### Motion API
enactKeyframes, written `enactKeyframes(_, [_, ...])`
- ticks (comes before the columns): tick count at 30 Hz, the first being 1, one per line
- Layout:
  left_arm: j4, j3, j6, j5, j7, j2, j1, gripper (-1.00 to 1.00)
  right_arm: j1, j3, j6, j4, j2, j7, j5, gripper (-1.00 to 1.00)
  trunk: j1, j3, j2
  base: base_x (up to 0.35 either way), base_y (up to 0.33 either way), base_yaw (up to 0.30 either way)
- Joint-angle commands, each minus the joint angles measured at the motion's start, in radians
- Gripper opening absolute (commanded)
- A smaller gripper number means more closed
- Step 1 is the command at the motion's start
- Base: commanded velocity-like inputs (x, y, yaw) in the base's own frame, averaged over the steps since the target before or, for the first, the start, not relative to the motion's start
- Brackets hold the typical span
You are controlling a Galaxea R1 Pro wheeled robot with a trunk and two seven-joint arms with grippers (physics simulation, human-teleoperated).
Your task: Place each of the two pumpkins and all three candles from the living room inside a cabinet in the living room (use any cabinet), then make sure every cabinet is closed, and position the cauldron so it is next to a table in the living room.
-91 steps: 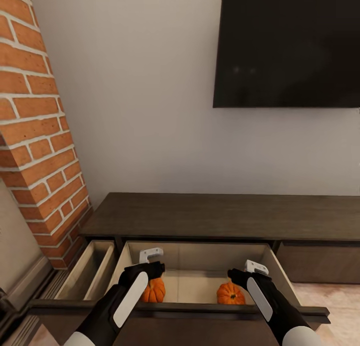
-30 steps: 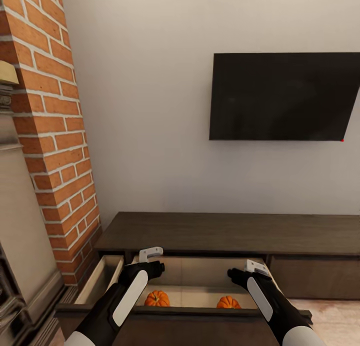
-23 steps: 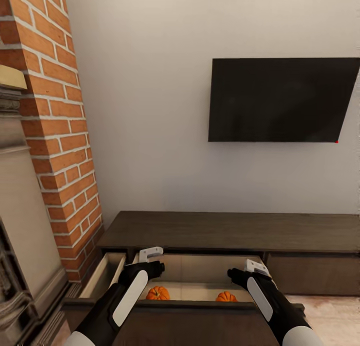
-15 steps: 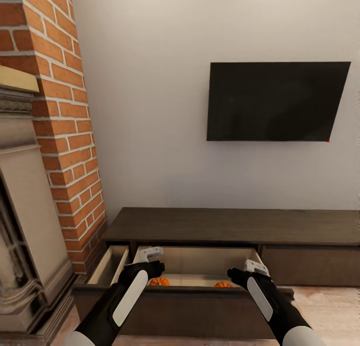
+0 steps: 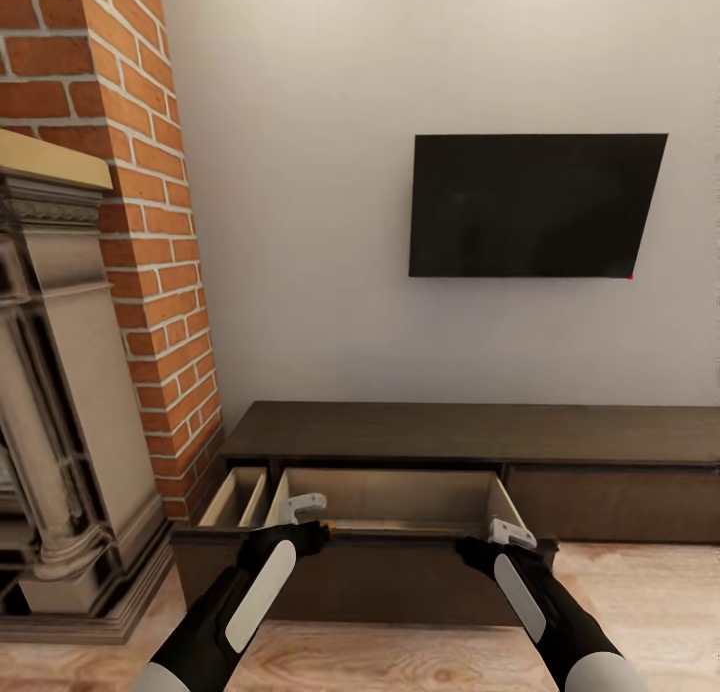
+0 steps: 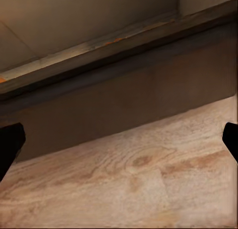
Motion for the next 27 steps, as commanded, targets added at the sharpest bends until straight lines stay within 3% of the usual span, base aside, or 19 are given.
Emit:
enactKeyframes(1, [-0.001, -0.002, 0.001, 0.010, 0.010, 0.000, -0.001, 1.00, -0.001, 0.006, 0.002, -0.002, -0.002, -0.010, -0.010, 1.00, 0.003, -0.004, -0.008, -0.252, 0.000, 0.000])
enactKeyframes(6, [-0.001, -0.002, 0.001, 0.005, 0.010, 0.000, -0.001, 1.00, 0.000, 0.006, 0.002, -0.002, -0.001, -0.010, -0.010, 1.00, 0.022, -0.020, -0.043, -0.137, 0.000, 0.000])
enactKeyframes(15, [-0.001, -0.007, 0.001, 0.003, 0.015, 0.000, -0.001, 1.00, 0.000, 0.007, 0.002, -0.002, -0.002, -0.010, -0.010, 1.00, 0.022, -0.020, -0.043, -0.011, 0.000, 0.000])
enactKeyframes(27, [0.001, -0.011, -0.005, 0.001, 0.020, 0.002, -0.001, 1.00, 0.000, 0.010, -0.005, -0.002, -0.002, -0.010, -0.004, 1.00, 0.068, -0.058, -0.127, 0.000, 0.000, 0.000])
